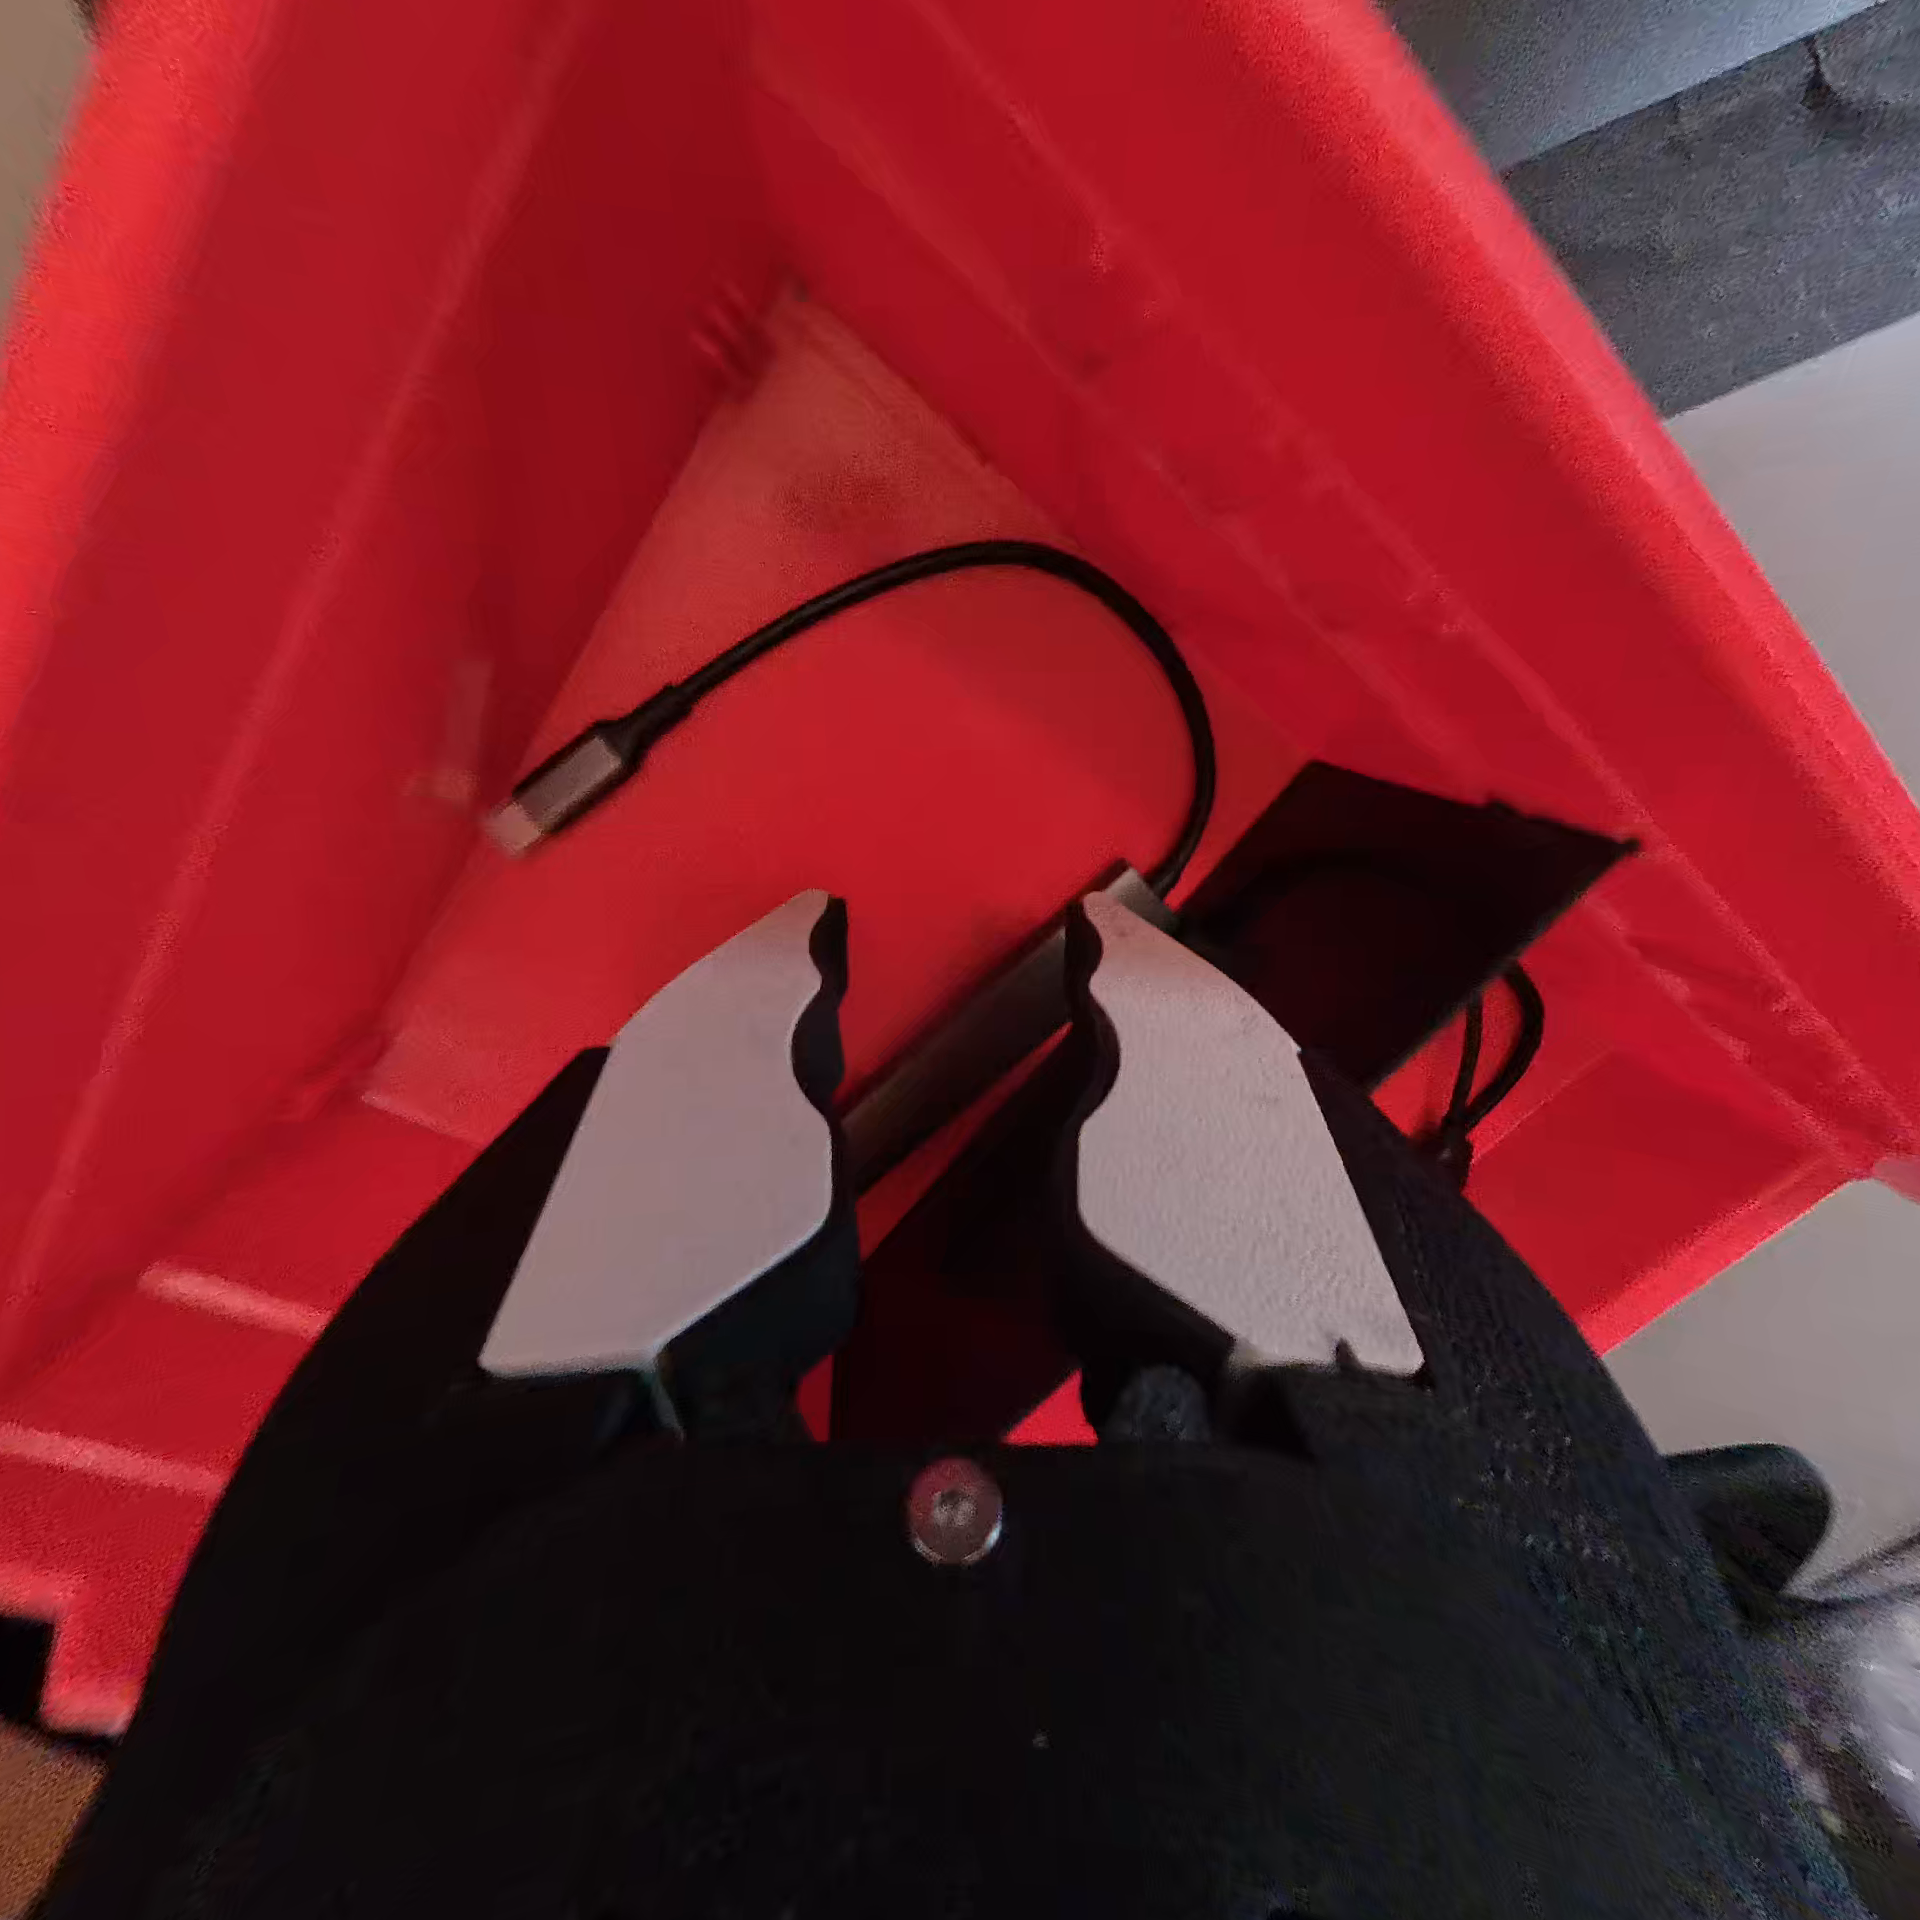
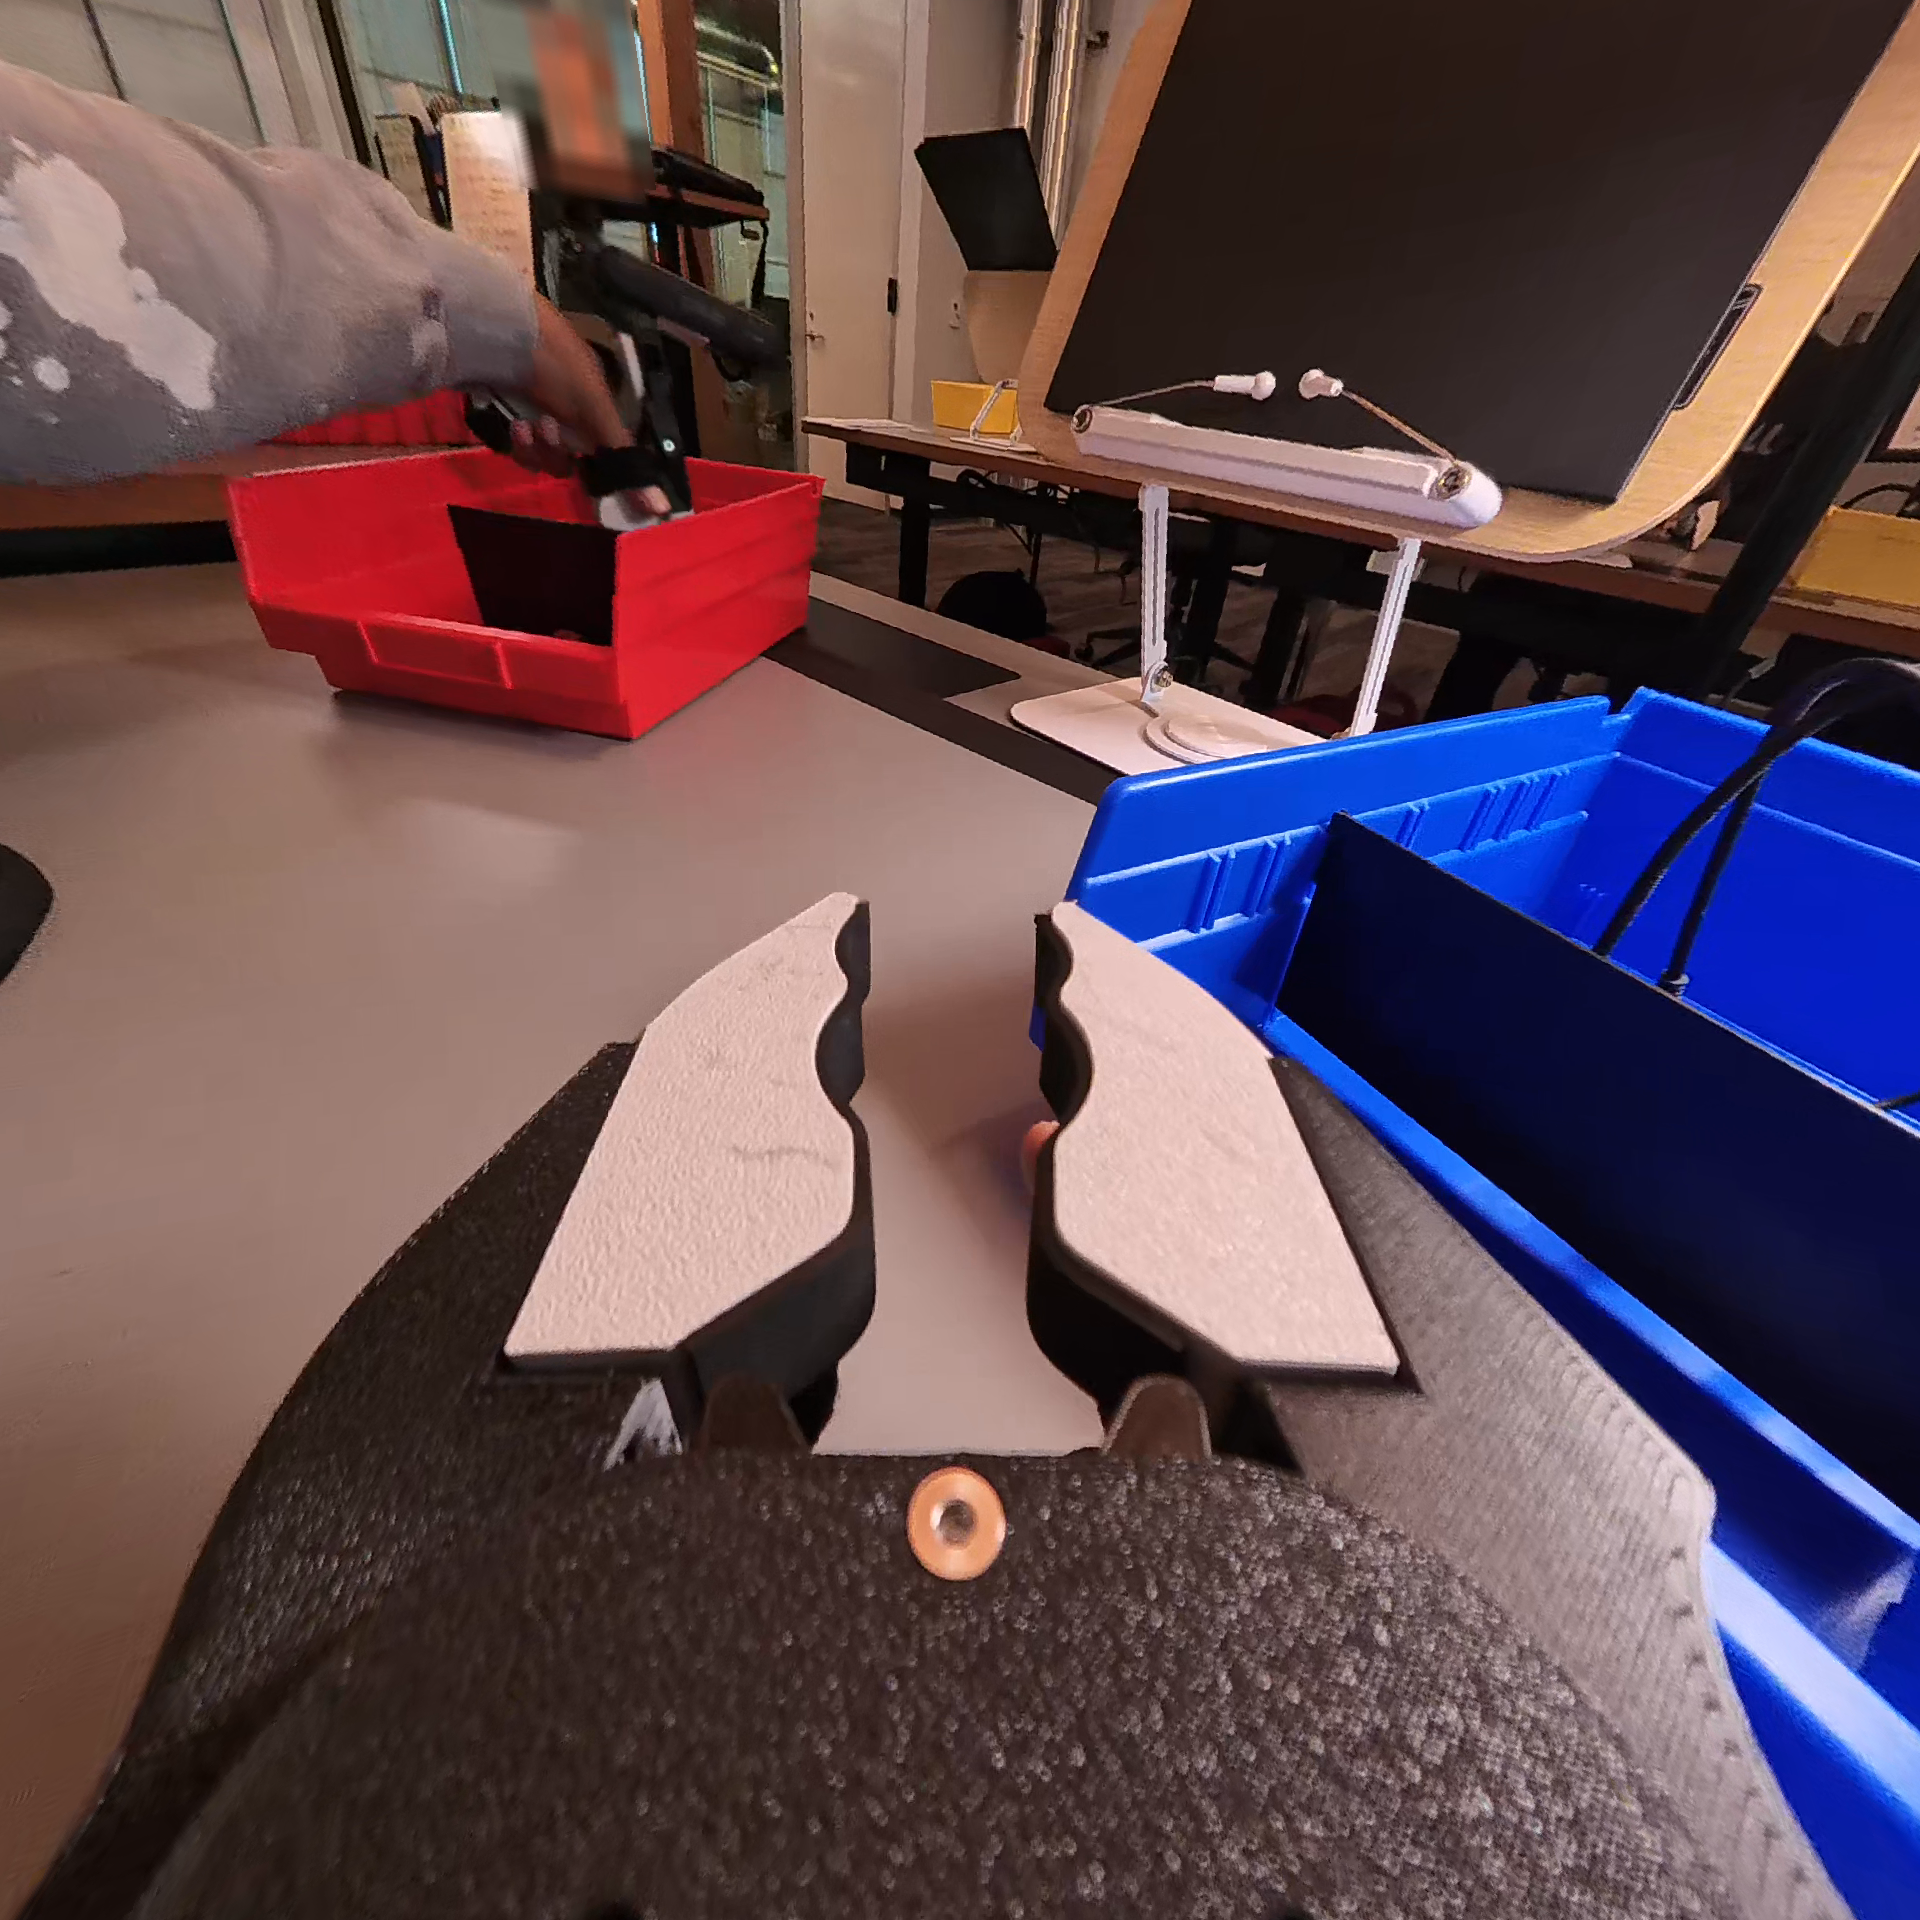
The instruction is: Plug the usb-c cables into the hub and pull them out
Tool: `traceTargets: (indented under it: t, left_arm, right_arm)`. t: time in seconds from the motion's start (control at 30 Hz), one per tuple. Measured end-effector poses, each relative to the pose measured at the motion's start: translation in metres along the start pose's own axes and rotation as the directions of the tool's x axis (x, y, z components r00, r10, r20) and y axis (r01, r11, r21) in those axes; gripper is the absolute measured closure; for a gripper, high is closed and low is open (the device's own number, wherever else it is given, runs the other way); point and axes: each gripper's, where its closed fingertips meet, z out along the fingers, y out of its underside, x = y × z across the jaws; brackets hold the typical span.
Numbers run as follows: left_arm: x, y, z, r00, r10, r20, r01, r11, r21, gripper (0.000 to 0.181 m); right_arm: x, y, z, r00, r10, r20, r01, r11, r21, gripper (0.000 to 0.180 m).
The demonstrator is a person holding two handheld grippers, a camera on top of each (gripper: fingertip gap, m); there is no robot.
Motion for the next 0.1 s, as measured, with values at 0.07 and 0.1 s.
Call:
traceTargets:
  t: [0.07,0.1]
  left_arm:
    - [0.005,-0.006,0.012,0.998,-0.034,-0.058,0.034,0.999,-0.005,0.137]
    - [0.008,-0.01,0.017,0.996,-0.046,-0.08,0.046,0.999,-0.001,0.137]
  right_arm:
    - [0.0,0.003,0.002,1.0,-0.001,0.001,0.001,1.0,-0.013,0.15]
    - [0.0,0.005,0.003,1.0,-0.002,0.001,0.002,1.0,-0.02,0.15]
